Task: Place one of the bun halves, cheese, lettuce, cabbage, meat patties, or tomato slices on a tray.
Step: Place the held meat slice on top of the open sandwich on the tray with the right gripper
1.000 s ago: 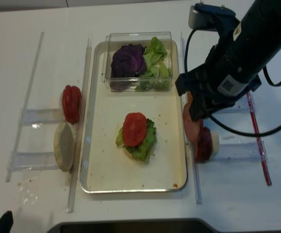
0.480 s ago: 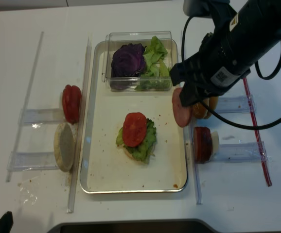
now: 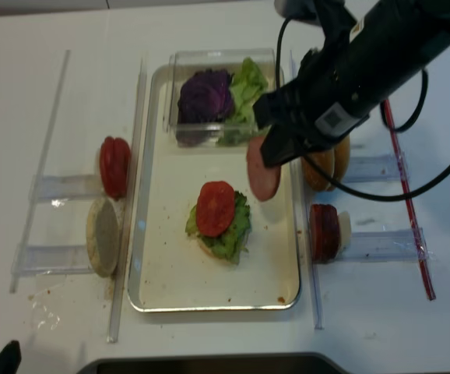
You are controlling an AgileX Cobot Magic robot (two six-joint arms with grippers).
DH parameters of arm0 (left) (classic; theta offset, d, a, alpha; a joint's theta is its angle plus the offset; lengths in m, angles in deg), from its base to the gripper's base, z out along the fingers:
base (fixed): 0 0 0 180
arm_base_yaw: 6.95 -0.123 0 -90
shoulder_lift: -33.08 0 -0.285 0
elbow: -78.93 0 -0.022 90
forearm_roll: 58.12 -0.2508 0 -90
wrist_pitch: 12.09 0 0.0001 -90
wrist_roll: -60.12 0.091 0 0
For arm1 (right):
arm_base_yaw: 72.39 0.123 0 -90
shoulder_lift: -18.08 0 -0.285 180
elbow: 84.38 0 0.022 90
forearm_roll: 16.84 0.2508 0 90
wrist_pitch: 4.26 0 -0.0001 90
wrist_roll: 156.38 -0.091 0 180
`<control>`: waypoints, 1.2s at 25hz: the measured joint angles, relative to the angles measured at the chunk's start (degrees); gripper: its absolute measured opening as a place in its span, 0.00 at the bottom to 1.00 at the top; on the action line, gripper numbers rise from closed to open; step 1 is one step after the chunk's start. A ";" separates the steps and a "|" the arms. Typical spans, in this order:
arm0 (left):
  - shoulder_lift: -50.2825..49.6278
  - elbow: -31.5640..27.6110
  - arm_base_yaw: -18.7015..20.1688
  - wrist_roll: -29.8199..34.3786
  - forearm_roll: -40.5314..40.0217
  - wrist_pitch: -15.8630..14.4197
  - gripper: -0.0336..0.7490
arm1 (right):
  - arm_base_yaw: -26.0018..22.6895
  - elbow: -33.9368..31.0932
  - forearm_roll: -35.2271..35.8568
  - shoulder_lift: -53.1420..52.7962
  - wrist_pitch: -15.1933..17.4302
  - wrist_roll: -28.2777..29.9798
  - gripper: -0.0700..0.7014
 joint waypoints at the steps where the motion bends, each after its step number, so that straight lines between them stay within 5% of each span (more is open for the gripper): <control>1: 0.00 0.00 0.00 0.00 0.00 0.00 0.67 | 0.00 0.00 1.89 0.26 0.10 1.07 0.23; 14: 0.00 0.00 0.00 0.00 -0.03 0.00 0.67 | -4.43 0.00 20.82 7.28 7.66 14.76 0.23; 24: 0.00 0.00 0.00 0.00 -0.03 0.00 0.67 | -4.43 -0.53 25.25 11.65 7.66 19.21 0.23; 30: 0.00 0.00 0.00 0.00 -0.03 0.00 0.67 | -4.43 -7.88 32.83 11.65 7.34 25.76 0.23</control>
